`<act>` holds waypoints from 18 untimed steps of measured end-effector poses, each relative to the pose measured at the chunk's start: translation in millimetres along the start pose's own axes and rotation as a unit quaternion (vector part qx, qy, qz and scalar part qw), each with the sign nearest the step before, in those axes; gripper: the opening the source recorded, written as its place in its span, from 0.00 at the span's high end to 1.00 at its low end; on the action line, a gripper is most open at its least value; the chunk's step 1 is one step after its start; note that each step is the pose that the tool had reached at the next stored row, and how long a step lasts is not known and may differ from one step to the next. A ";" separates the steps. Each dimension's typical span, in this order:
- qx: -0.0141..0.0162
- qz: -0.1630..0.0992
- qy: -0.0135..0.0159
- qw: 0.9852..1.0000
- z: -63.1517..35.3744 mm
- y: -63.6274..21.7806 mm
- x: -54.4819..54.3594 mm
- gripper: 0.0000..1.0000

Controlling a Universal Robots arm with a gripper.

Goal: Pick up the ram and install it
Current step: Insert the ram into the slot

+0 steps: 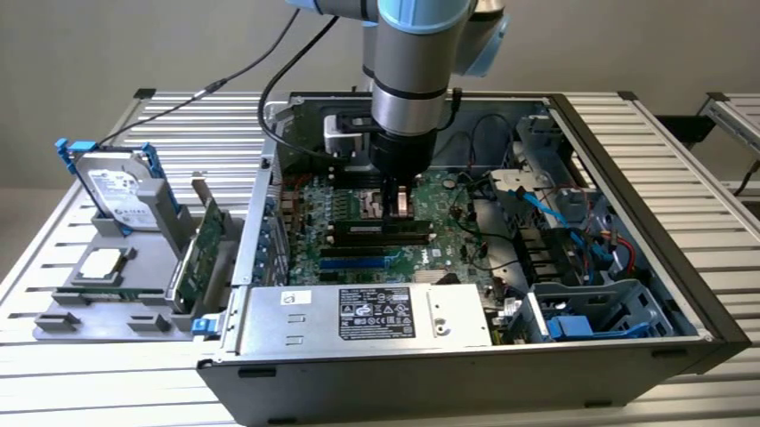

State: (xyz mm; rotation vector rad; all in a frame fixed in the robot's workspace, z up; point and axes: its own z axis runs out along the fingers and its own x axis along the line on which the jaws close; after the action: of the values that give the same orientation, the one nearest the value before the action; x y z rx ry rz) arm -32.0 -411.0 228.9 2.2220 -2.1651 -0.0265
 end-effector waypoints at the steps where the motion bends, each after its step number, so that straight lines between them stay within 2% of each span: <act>1: 0.000 -0.002 0.000 1.000 0.4 -0.1 -0.4 0.85; 18: -0.001 -0.006 0.000 1.000 4.4 -0.1 -1.7 0.85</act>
State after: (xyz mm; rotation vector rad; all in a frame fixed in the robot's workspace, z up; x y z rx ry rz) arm -32.2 -409.3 224.5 2.2342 -2.1504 -0.0278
